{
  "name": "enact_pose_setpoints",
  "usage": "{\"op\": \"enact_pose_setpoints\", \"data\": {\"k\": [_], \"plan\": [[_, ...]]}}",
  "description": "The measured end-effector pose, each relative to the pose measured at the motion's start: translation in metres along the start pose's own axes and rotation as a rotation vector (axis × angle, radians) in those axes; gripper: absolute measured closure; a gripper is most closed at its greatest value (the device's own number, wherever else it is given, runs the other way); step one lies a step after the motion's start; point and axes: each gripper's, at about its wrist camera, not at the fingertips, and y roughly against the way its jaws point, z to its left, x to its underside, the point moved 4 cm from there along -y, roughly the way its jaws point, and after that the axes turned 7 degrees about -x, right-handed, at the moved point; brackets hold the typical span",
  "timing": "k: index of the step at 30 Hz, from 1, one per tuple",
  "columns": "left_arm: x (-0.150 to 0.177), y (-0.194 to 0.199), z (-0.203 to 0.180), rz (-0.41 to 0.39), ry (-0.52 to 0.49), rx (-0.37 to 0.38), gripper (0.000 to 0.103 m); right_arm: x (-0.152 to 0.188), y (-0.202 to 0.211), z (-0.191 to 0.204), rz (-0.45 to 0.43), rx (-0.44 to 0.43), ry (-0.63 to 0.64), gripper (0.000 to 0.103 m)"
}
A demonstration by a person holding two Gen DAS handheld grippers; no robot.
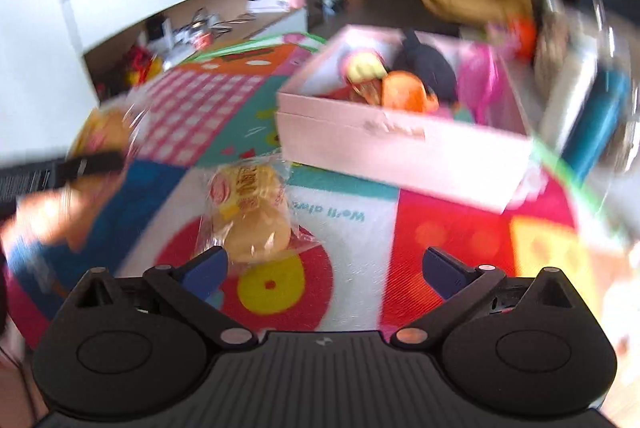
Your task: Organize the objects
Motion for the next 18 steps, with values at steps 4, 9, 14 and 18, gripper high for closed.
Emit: {"op": "enact_pose_setpoints", "data": {"k": [4,9,14,18], "plan": [[0.000,0.004,-0.002,-0.005,-0.008,0.003,0.043,-0.007,-0.021,-0.005,0.028,-0.082,-0.143,0.000],[0.002,0.002,-0.001,0.004,-0.006,0.003,0.043,-0.015,-0.047,0.013,0.017,-0.071,-0.083,0.000],[0.004,0.002,0.002,0.009,0.000,-0.003,0.043,-0.017,-0.046,0.029,0.026,-0.089,-0.011,0.021],[0.007,0.000,0.003,0.022,0.008,-0.006,0.043,-0.013,-0.027,0.046,0.000,-0.073,0.097,0.047]]}}
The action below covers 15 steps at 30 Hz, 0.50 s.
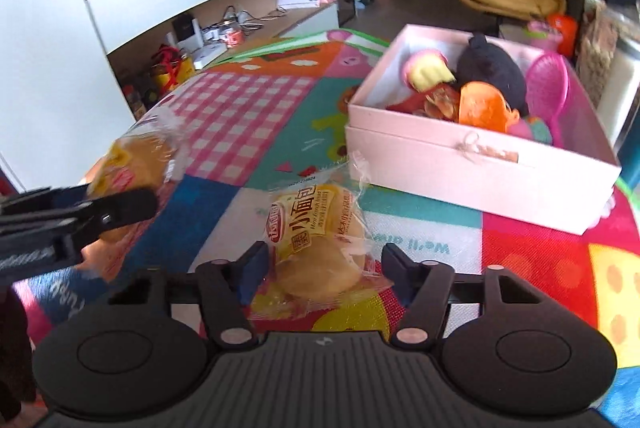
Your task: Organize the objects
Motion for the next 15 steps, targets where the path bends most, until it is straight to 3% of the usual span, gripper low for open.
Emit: {"op": "enact_pose_setpoints", "data": {"k": [4,11,15], "plan": [[0.001,0.005,-0.003,-0.002,-0.007,0.016,0.043,0.005,0.006,0.001,0.005,0.006,0.037,0.050],[0.002,0.000,-0.008,0.013,-0.016,0.012,0.043,0.015,0.007,-0.013,0.003,-0.030,-0.034,0.048],[0.006,-0.004,-0.011,0.032,-0.028,0.014,0.043,0.017,0.001,-0.017,0.006,-0.034,-0.064,0.025]]}}
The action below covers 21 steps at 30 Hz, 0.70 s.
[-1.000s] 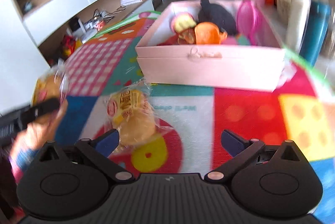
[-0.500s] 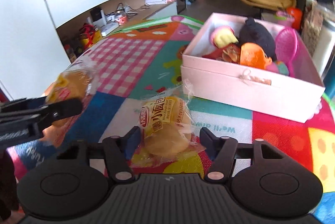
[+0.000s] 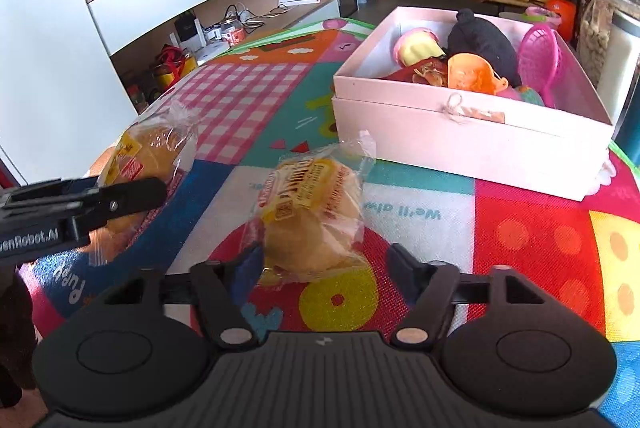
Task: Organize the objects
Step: 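Lower both buns into the pink box and open both tools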
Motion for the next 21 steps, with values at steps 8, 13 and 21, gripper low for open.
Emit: {"op": "enact_pose_setpoints", "data": {"k": [8,13,21], "plan": [[0.000,0.001,0.001,0.000,-0.010,-0.024,0.043,-0.031,-0.024,0.009,-0.005,0.024,-0.001,0.020],[0.000,0.004,-0.003,0.010,-0.044,-0.043,0.043,-0.027,-0.022,0.013,0.030,0.048,0.054,0.044],[-0.062,0.016,-0.051,-0.045,-0.072,0.155,0.043,-0.015,0.077,-0.007,-0.168,0.091,0.067,0.044]]}}
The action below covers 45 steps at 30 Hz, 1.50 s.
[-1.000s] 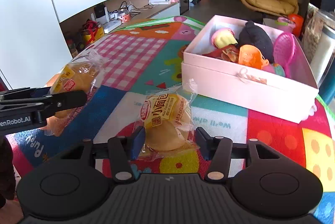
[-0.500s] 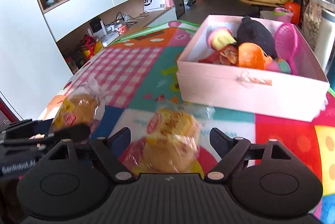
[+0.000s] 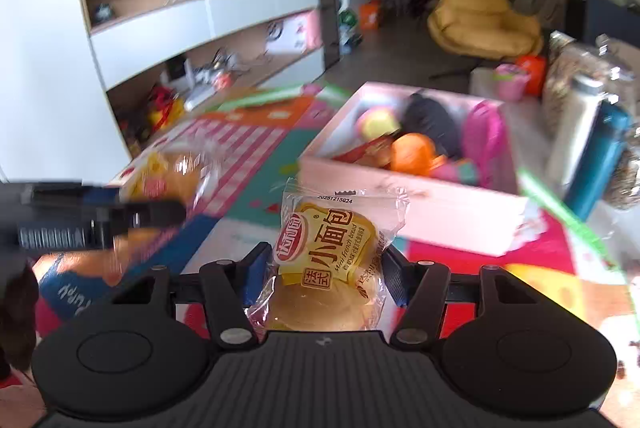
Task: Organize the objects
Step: 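Lower both buns into the pink box and open both tools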
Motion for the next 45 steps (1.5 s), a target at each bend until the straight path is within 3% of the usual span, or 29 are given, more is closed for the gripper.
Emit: {"op": "enact_pose_setpoints", "data": {"k": [4,7,8,10,12,19,26,31,36,41,45], "plan": [[-0.055,-0.029,-0.040,-0.097,-0.067,0.023,0.043,-0.004,0.021,-0.025,-0.081,0.033,-0.033,0.044],[-0.073,-0.073,-0.063,-0.127,-0.085,0.074,0.041,-0.006,0.020,-0.045,-0.094,0.053,-0.060,0.044],[-0.072,-0.098,-0.070,-0.100,-0.112,0.087,0.040,-0.007,0.018,-0.051,-0.094,0.060,-0.067,0.044],[-0.062,-0.145,-0.080,0.014,-0.168,0.039,0.044,-0.007,0.015,-0.064,-0.088,0.081,-0.082,0.044],[-0.054,-0.165,-0.079,0.033,-0.136,0.022,0.046,-0.007,0.012,-0.075,-0.076,0.105,-0.093,0.044],[-0.066,-0.133,-0.050,-0.152,0.012,0.051,0.046,-0.016,0.003,-0.102,-0.073,0.117,-0.098,0.044],[-0.047,-0.124,-0.033,-0.057,0.015,0.021,0.046,-0.077,-0.040,-0.122,-0.145,0.037,-0.172,0.044],[-0.036,-0.119,-0.018,-0.027,0.029,-0.024,0.046,-0.078,-0.091,-0.140,-0.017,0.047,-0.250,0.036],[-0.029,-0.120,-0.003,0.002,0.053,-0.073,0.046,-0.052,-0.059,-0.137,-0.072,-0.004,-0.228,0.035],[-0.019,-0.118,-0.009,0.007,0.075,-0.040,0.046,-0.043,-0.026,-0.123,-0.124,0.062,-0.129,0.036],[-0.017,-0.111,-0.020,-0.010,0.029,-0.009,0.046,-0.035,-0.017,-0.112,-0.119,0.030,-0.039,0.031]]}}
